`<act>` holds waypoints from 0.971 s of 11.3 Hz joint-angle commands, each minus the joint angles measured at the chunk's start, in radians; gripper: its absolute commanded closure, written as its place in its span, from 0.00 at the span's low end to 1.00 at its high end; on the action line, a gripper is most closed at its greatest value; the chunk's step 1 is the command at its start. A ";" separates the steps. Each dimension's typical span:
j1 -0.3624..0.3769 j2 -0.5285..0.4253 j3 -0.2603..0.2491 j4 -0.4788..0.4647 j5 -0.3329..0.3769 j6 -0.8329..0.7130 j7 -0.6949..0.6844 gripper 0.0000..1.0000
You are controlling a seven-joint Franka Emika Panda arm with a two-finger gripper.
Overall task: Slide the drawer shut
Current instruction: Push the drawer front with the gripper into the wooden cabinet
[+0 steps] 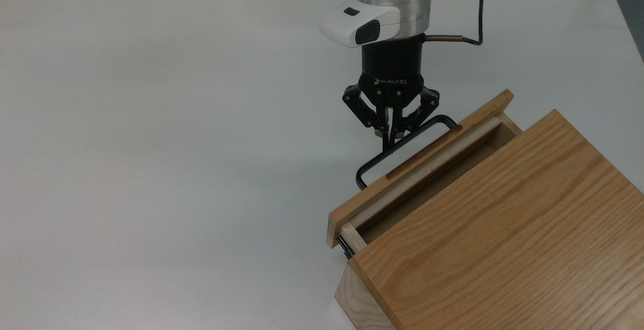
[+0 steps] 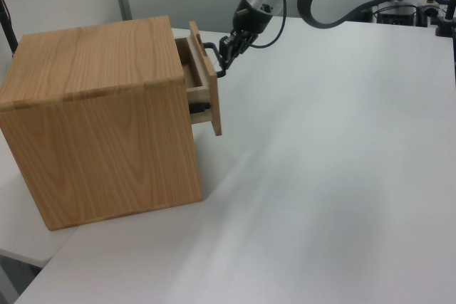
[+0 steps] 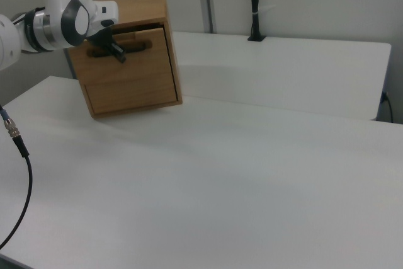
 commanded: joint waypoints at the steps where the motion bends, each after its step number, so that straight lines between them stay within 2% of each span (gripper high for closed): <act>1: 0.013 0.047 -0.009 0.050 -0.043 0.109 0.163 0.95; 3: 0.015 0.078 -0.009 0.050 -0.051 0.198 0.223 0.95; 5: 0.028 0.093 -0.009 0.050 -0.054 0.244 0.226 0.95; 9: 0.036 0.093 -0.009 0.051 -0.052 0.252 0.283 0.99; 11: 0.038 0.092 -0.009 0.050 -0.057 0.304 0.312 0.99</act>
